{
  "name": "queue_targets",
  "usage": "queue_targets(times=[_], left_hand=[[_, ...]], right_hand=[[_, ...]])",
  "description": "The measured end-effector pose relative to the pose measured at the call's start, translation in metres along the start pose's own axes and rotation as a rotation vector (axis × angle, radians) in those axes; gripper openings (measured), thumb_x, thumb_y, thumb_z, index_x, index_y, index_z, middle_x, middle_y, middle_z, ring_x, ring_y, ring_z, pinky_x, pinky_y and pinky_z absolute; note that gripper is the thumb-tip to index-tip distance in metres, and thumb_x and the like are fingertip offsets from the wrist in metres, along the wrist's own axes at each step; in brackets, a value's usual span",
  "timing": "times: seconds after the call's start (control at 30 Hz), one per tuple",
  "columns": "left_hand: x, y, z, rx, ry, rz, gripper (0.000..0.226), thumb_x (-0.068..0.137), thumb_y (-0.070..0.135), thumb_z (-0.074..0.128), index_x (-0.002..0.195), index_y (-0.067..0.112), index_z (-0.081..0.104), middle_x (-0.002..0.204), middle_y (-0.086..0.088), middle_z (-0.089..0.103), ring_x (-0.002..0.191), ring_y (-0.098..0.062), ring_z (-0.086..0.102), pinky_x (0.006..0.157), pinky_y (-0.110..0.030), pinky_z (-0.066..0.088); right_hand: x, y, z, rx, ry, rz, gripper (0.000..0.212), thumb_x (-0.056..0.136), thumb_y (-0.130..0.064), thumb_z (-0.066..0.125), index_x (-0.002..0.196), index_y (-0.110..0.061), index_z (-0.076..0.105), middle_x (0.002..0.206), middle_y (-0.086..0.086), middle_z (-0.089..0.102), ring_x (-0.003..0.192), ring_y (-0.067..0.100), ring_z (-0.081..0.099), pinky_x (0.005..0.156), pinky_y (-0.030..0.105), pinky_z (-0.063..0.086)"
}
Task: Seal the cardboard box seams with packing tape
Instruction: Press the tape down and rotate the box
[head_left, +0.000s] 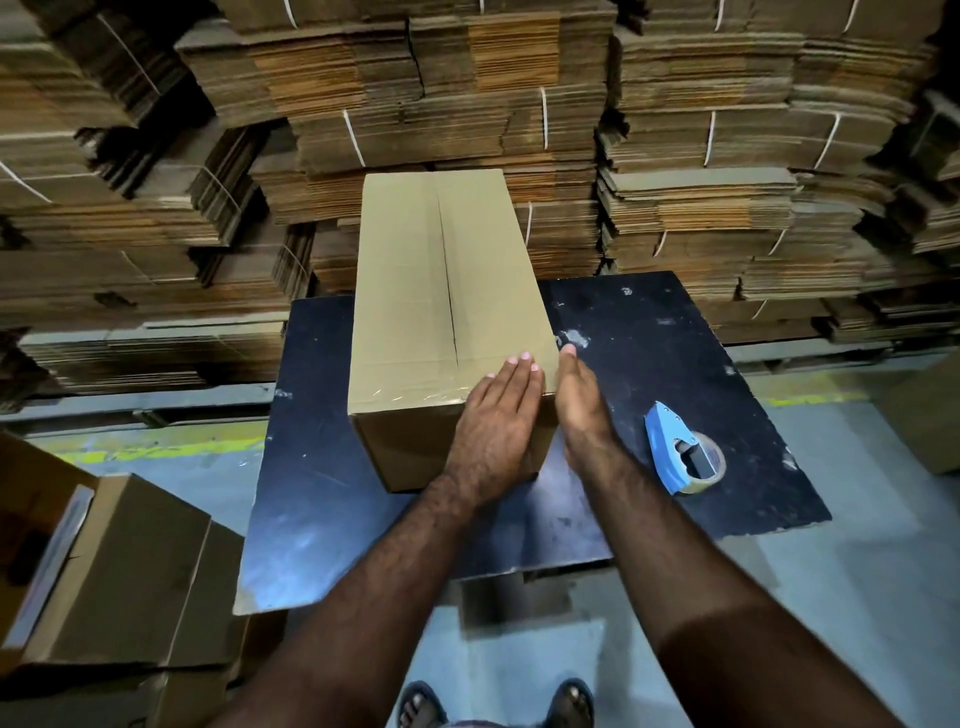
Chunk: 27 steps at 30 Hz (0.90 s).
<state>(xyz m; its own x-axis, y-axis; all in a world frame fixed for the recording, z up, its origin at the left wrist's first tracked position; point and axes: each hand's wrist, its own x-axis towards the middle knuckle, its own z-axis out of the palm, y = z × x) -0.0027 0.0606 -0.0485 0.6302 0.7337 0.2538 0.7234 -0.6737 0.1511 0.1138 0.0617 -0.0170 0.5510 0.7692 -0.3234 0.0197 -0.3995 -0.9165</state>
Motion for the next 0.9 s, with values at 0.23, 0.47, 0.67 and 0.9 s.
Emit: queue_targets(times=[0.23,0.47,0.67,0.9], left_hand=[[-0.042,-0.059,-0.033,-0.086,0.287,-0.277,0.067,0.099,0.037,0.036,0.158,0.009,0.022,0.166,-0.009,0.021,0.154,-0.022,0.016,0.125,-0.048,0.013],[-0.040,-0.105,-0.044,-0.978,0.286,-0.876,0.067,0.106,0.054,0.024,0.161,0.020,0.009,0.169,0.000,0.010,0.154,-0.017,0.013,0.122,-0.032,0.008],[-0.023,-0.147,-0.052,-1.033,0.157,-0.994,0.101,0.073,0.094,0.022,0.139,0.026,0.057,0.145,-0.005,0.057,0.132,-0.026,0.053,0.113,-0.051,0.040],[-0.006,-0.164,-0.082,-0.474,-0.079,-0.938,0.031,0.095,0.044,0.060,0.108,0.017,0.064,0.105,-0.005,0.066,0.089,-0.019,0.059,0.071,-0.033,0.046]], right_hand=[[-0.028,0.015,0.021,-0.255,0.228,-0.384,0.057,0.102,-0.037,0.043,0.152,-0.014,0.032,0.154,0.007,0.038,0.138,0.025,0.041,0.111,0.042,0.038],[-0.002,0.017,0.022,-0.197,0.181,-0.223,0.051,0.100,-0.035,0.044,0.148,-0.018,0.039,0.143,0.009,0.052,0.129,0.031,0.050,0.108,0.041,0.041],[0.005,-0.013,-0.007,-0.423,0.038,-0.199,0.043,0.099,-0.032,0.046,0.140,-0.021,0.051,0.136,0.008,0.057,0.116,0.030,0.055,0.094,0.032,0.043],[0.006,-0.022,-0.019,-0.624,0.112,-0.198,0.024,0.094,-0.039,0.053,0.097,-0.018,0.064,0.105,0.009,0.067,0.085,0.024,0.055,0.071,0.028,0.040]])
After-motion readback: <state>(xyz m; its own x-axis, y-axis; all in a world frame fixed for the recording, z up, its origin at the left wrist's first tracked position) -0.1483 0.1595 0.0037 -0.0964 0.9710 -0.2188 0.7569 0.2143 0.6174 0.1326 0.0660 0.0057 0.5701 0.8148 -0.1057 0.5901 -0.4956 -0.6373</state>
